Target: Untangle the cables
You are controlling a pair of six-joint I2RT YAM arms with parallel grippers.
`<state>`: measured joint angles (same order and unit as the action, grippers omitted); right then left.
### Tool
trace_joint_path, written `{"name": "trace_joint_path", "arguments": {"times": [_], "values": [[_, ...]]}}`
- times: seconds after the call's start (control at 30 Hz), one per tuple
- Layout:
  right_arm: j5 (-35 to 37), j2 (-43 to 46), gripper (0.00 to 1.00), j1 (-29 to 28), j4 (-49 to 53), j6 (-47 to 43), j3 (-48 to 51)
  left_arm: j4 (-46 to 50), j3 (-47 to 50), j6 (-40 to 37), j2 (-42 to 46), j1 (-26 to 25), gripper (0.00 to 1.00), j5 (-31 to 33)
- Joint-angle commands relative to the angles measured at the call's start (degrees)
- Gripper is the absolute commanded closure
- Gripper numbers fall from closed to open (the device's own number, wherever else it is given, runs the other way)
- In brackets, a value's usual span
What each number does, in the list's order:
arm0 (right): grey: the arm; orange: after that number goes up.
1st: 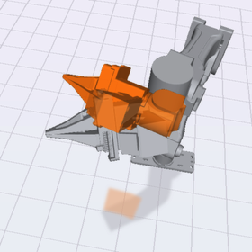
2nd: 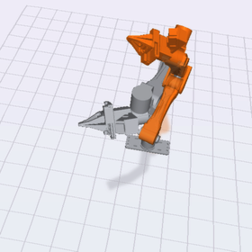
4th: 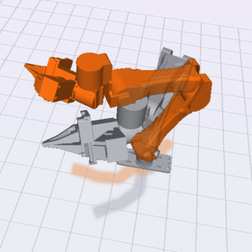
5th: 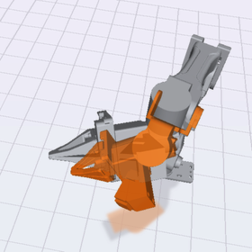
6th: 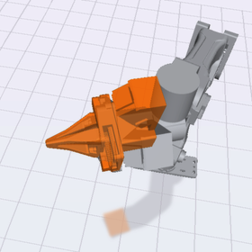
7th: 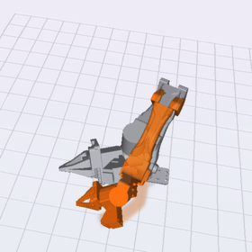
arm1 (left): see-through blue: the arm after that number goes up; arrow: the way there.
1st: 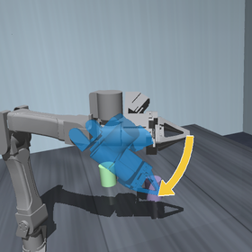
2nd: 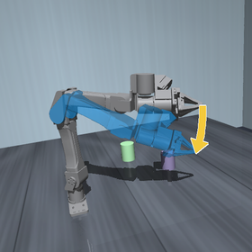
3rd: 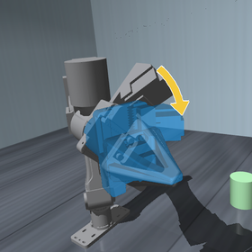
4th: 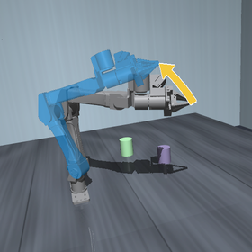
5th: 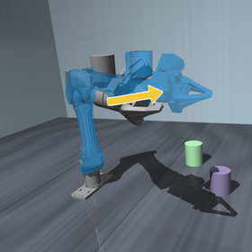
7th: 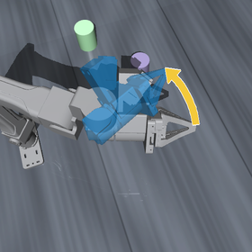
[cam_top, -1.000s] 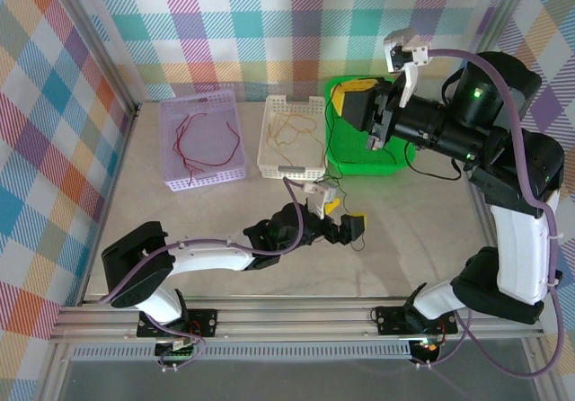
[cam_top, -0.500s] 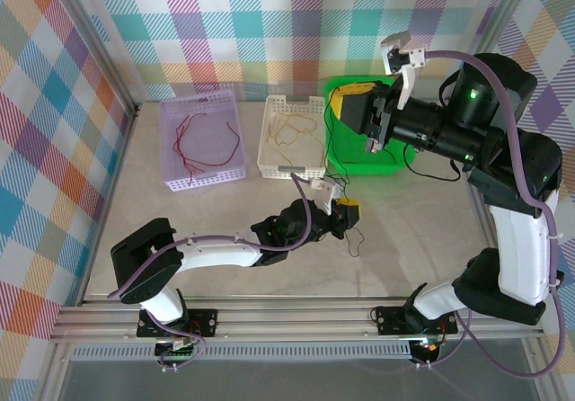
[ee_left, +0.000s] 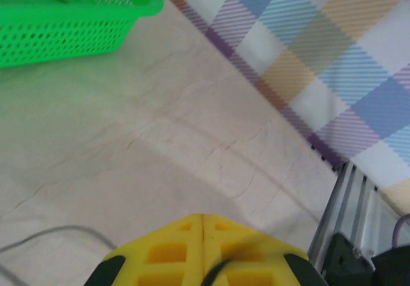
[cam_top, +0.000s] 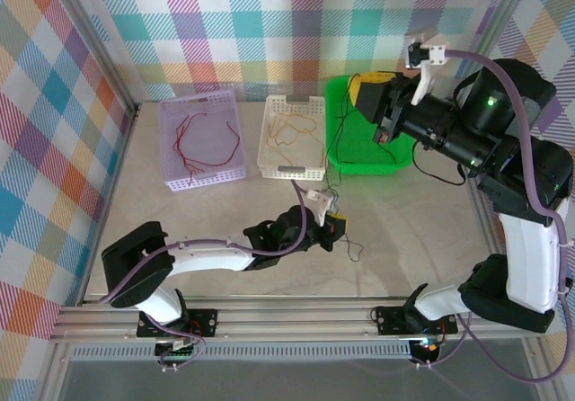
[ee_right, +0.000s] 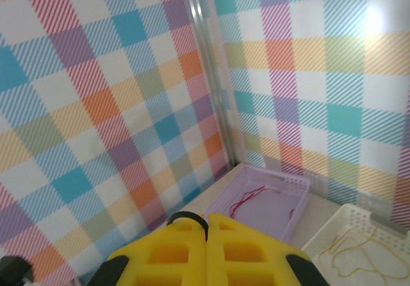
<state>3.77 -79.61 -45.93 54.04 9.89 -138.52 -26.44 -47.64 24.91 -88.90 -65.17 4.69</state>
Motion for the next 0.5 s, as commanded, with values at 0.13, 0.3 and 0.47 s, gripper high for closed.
{"name": "trace_joint_path", "arguments": {"times": [0.13,0.3,0.47], "values": [[10.7,2.4,1.0,-0.1,-8.7,-3.9,0.6,7.2,4.7,-3.4,7.4,-0.2,1.0,2.3],[12.2,0.6,1.0,0.0,-9.2,-6.2,-0.8,11.3,7.3,-4.2,12.4,0.5,1.0,4.6],[16.1,-1.7,1.0,0.4,-11.0,-10.2,-2.4,18.6,7.8,-5.7,18.9,2.3,1.0,6.5]]}}
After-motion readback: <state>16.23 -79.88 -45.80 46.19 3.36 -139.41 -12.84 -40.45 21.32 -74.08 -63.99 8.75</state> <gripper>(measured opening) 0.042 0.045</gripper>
